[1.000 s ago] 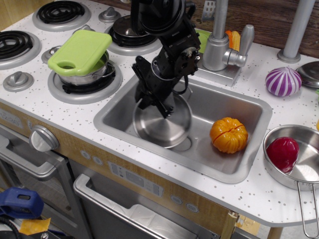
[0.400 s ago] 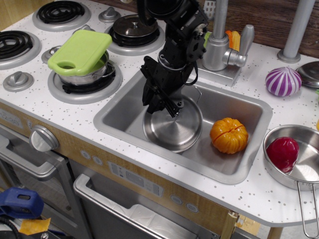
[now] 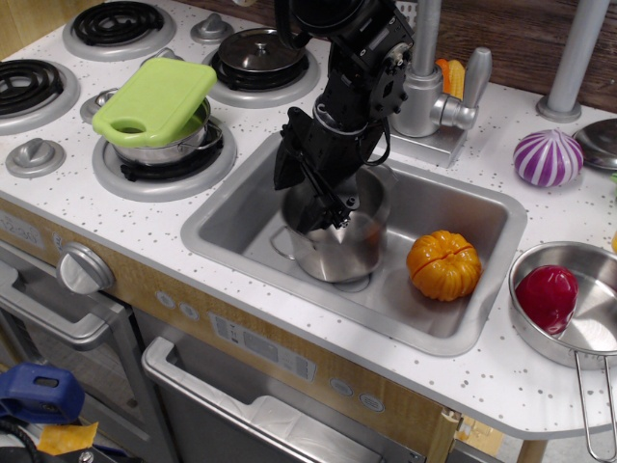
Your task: Flip pot upright in sink
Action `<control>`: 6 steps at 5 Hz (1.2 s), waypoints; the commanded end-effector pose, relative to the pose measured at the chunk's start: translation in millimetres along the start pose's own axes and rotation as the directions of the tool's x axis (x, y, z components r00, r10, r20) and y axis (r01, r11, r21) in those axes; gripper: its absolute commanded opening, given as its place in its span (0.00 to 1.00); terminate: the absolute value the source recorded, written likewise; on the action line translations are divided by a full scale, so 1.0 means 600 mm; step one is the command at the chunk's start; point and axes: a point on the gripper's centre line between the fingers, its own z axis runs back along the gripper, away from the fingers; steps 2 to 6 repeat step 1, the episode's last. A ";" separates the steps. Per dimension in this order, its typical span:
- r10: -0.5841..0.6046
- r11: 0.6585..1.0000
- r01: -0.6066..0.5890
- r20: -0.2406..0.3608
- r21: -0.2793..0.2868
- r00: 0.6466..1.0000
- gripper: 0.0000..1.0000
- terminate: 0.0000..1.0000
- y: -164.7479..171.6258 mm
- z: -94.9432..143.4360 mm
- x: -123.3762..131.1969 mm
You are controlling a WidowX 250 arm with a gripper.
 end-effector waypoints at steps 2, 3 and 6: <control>0.014 1.000 -0.015 0.042 0.023 0.999 1.00 1.00 0.017 0.022 0.011; 0.014 1.000 -0.015 0.042 0.023 0.999 1.00 1.00 0.017 0.022 0.011; 0.014 1.000 -0.015 0.042 0.023 0.999 1.00 1.00 0.017 0.022 0.011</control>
